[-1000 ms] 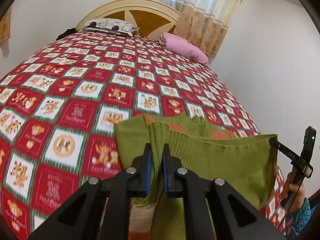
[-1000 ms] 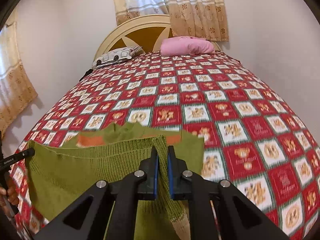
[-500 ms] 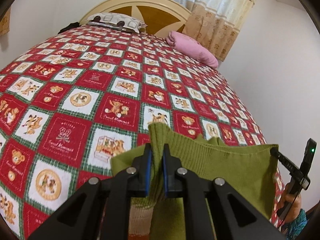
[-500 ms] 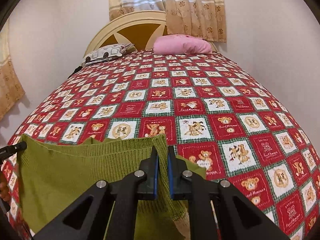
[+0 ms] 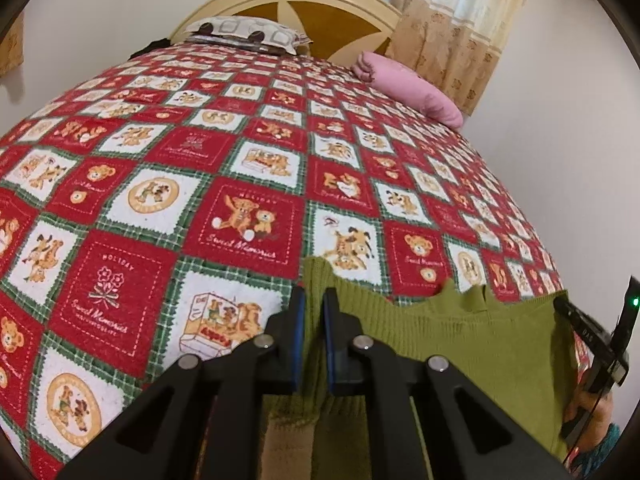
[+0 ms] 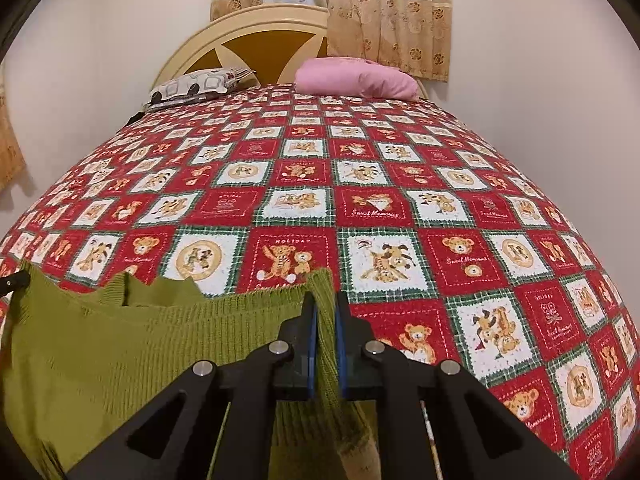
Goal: Fold small clothes
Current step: 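Lower the hem onto the folded sleeves and open both grippers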
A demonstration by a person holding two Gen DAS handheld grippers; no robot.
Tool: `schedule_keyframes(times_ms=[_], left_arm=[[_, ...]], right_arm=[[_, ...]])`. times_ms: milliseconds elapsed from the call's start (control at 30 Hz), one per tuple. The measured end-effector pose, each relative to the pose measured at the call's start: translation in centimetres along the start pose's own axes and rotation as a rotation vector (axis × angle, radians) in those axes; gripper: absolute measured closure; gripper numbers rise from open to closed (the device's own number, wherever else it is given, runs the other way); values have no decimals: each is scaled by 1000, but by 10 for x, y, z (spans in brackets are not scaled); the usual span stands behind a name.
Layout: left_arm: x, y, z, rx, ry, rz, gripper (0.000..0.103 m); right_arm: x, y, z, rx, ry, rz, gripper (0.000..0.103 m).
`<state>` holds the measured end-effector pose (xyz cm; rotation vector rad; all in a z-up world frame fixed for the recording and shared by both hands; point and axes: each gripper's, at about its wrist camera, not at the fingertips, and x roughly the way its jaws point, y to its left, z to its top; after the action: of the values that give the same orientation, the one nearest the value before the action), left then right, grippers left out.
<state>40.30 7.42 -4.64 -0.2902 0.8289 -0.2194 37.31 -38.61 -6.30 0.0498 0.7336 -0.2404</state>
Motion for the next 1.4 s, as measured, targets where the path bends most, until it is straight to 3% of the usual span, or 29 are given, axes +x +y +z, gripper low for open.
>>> schedule_keyframes(times_ms=[133, 367, 500, 567, 600, 633, 700, 733, 767, 800, 900, 933, 967, 1033, 1167, 1267, 1400], left_arm=[[5, -5, 8, 19, -23, 33, 97], [19, -13, 4, 88, 9, 98, 97], [11, -15, 4, 108, 2, 150, 96], [6, -18, 4, 134, -7, 187, 89], [4, -18, 4, 139, -9, 195, 77], [0, -19, 3, 144, -11, 208, 59], [-7, -18, 0, 146, -20, 229, 33], [-13, -18, -3, 147, -35, 236, 31], [-17, -19, -5, 150, -41, 241, 31], [-20, -20, -8, 154, -40, 244, 31], [-33, -28, -22, 163, -32, 221, 31], [-39, -32, -29, 174, -37, 211, 31], [-43, -36, -34, 184, -44, 206, 31], [-47, -44, -45, 202, -51, 196, 30], [-26, -62, -58, 238, -8, 202, 31], [-7, -66, -61, 248, 13, 251, 31], [12, -51, -66, 187, 57, 262, 27]], right_arm=[[4, -12, 8, 50, -24, -12, 99], [46, -14, -11, 56, 102, -33, 99], [31, -28, -4, 120, 58, -51, 96], [16, -32, -2, 146, 22, -40, 96], [4, -34, 0, 155, -8, -37, 96], [-11, -35, 1, 159, -42, -30, 95], [-32, -33, -2, 149, -69, -10, 75], [-44, -29, -6, 134, -81, 3, 49], [-53, -25, -10, 118, -93, 10, 33], [-59, -22, -13, 103, -100, 15, 33], [-74, -9, -28, 36, -77, 33, 33], [-77, -6, -34, 30, -68, 41, 39], [-78, -5, -39, 30, -57, 58, 56], [-72, -1, -48, 17, -10, 74, 79], [-39, 13, -58, -51, 92, 43, 80], [-4, -3, -59, 28, 212, 28, 82], [5, -20, -56, 94, 182, -2, 83]])
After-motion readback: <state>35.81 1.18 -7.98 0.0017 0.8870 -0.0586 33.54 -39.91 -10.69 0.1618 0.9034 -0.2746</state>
